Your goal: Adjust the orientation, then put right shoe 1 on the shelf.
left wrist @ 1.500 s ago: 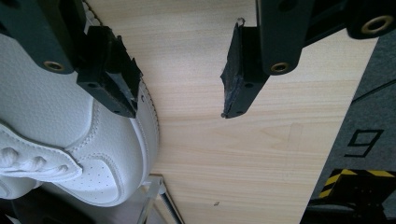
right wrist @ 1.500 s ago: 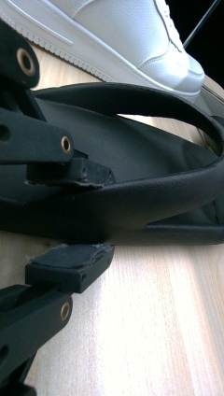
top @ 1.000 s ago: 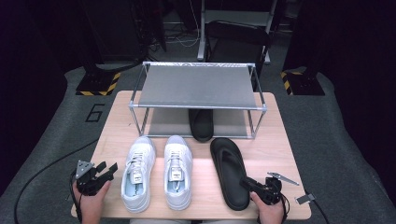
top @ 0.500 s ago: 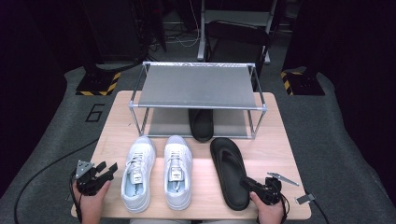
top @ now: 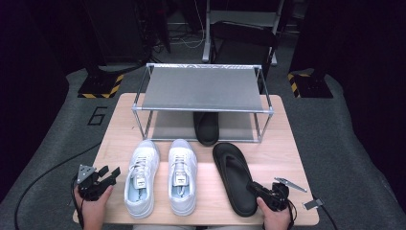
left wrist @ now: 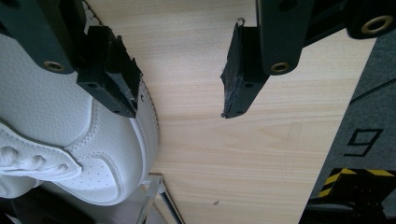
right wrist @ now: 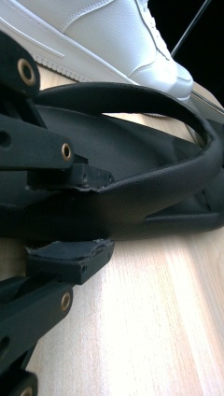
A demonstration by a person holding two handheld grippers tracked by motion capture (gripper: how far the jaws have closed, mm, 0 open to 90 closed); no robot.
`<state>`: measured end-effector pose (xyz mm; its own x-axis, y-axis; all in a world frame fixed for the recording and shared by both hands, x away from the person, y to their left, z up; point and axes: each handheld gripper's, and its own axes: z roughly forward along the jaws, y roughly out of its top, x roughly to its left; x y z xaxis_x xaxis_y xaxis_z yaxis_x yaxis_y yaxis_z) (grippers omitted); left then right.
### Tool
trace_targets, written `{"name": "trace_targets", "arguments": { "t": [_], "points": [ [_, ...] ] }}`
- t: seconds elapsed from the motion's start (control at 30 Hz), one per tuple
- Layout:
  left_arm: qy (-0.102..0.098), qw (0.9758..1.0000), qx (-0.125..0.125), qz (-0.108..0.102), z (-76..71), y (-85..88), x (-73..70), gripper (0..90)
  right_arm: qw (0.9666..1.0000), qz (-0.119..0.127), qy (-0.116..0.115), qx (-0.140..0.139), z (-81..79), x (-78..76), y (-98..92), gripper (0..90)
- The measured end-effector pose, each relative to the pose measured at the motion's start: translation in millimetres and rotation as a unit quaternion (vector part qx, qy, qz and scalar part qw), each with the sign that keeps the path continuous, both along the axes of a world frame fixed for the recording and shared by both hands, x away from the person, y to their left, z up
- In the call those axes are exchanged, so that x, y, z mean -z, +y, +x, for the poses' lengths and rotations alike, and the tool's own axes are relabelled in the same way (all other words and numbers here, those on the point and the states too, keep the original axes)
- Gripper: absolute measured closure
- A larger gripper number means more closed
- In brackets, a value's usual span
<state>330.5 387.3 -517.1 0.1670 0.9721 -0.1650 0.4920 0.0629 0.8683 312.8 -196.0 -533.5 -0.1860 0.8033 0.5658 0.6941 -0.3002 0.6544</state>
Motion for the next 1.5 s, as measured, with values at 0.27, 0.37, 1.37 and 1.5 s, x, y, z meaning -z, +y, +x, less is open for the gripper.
{"name": "trace_targets", "arguments": {
  "t": [0.27,0.37,1.37,1.5],
  "points": [
    [0.0,1.0,-0.002,0.001,0.6,-0.5,0.4,45.4,0.9999,0.011,-0.007,0.011,-2.8,-2.3,-3.9,65.8],
    [0.0,1.0,-0.003,0.0,0.8,-0.7,0.9,45.4,0.9998,0.01,-0.01,0.013,-3.7,-3.7,-6.0,65.8],
    [-0.001,1.0,-0.003,-0.001,1.2,-1.0,1.4,45.4,0.9984,0.015,-0.017,0.052,13.9,-21.9,-16.5,65.7],
    [0.0,1.0,0.001,0.003,1.2,-0.8,0.8,45.4,0.9982,0.005,-0.022,0.055,24.0,-26.4,-16.2,65.7]
  ]
}}
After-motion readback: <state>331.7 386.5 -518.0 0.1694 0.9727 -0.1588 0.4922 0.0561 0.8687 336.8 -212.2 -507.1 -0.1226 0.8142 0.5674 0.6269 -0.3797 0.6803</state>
